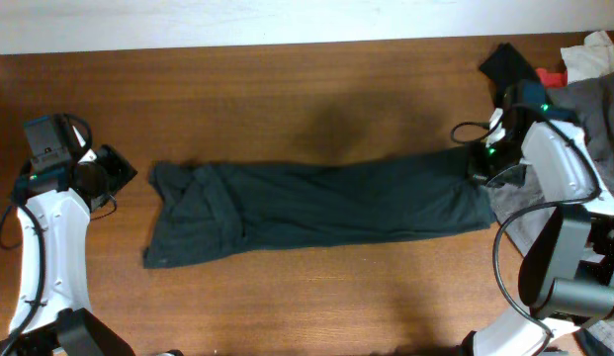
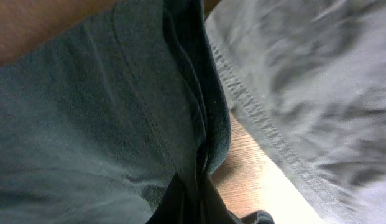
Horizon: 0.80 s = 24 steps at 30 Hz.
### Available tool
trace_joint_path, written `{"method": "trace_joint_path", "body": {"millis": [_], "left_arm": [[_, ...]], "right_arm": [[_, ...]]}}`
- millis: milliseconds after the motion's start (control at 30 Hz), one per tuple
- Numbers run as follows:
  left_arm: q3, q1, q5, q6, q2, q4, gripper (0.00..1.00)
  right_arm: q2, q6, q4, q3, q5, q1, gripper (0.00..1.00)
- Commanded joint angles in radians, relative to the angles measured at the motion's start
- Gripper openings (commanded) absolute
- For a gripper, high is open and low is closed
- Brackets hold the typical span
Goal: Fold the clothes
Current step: 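Lift the strip's right end with the right gripper and fold it leftward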
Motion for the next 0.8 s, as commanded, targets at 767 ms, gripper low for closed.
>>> {"method": "trace_joint_path", "body": {"millis": [767], "left_arm": [[0.003,0.006,0.1,0.014,-0.016,-0.015,0.49]], "right_arm": [[-0.005,0.085,-0.263,0.253,-0.206,0.219,0.04]]}}
